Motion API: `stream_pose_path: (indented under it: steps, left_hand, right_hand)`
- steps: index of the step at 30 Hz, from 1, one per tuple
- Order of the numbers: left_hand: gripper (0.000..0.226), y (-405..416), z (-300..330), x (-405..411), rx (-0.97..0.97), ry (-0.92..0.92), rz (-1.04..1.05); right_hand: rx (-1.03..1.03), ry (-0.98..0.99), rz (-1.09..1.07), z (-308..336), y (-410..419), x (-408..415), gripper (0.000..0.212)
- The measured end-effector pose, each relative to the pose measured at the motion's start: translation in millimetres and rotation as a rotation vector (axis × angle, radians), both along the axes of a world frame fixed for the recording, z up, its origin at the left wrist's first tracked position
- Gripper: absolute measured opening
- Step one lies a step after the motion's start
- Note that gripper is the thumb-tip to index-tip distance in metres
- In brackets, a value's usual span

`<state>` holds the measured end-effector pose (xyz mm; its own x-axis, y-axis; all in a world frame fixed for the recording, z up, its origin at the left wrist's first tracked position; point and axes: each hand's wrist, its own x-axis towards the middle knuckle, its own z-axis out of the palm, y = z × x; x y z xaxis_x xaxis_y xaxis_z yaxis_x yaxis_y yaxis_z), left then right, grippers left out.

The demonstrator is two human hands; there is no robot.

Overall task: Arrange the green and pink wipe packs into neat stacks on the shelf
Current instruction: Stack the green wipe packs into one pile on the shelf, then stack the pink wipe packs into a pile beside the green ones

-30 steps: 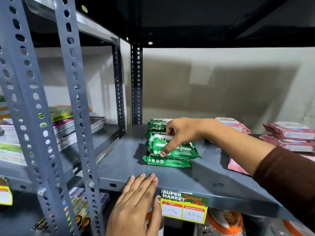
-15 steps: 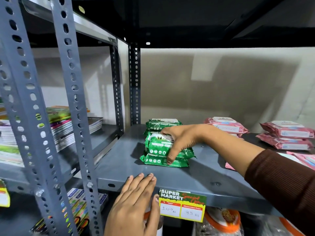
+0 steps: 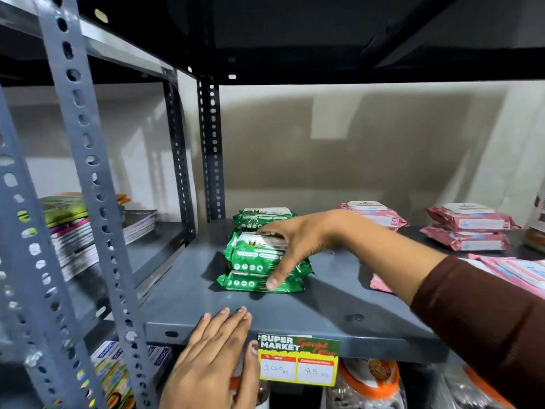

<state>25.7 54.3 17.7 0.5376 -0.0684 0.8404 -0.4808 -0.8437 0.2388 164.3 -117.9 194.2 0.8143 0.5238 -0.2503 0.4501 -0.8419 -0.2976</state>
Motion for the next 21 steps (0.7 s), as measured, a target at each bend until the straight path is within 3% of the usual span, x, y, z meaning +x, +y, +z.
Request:
stream_pose_path:
  steps: [2,4,6,9,14,17,21]
  left_hand:
    - [0.041,6.1,-0.1,3.4,-0.031,0.035,-0.015]
    - [0.047,9.4,2.3,6.4,0.124,0.026,-0.005]
    - [0.054,2.4,4.0,6.9,0.225,0.04,-0.061]
    - [0.058,-26.2,8.8,7.0,0.19,-0.034,-0.141]
    - [0.041,-74.1,-2.1,23.5,0.321,-0.082,-0.193]
    - [0.042,-101.2,0.1,19.8,0.275,-0.086,-0.216]
    - [0.056,-124.9,17.2,9.8,0.154,-0.014,-0.256]
  right_hand:
    - [0.114,-0.069,-0.017,17.6,-16.9,-4.7,0.118]
    - [0.175,-0.164,-0.052,34.4,-41.2,-9.2,0.098]
    - [0.144,-0.215,-0.106,41.7,-74.5,-11.1,0.079]
    - [0.073,-0.183,-0.198,30.4,-132.2,-14.0,0.064]
    - [0.176,-0.065,-0.223,-7.8,-175.3,-29.3,0.062]
    - [0.176,-0.047,-0.205,-11.4,-181.3,-24.9,0.065]
    - [0.051,-0.254,-0.223,-5.0,-182.0,-19.5,0.062]
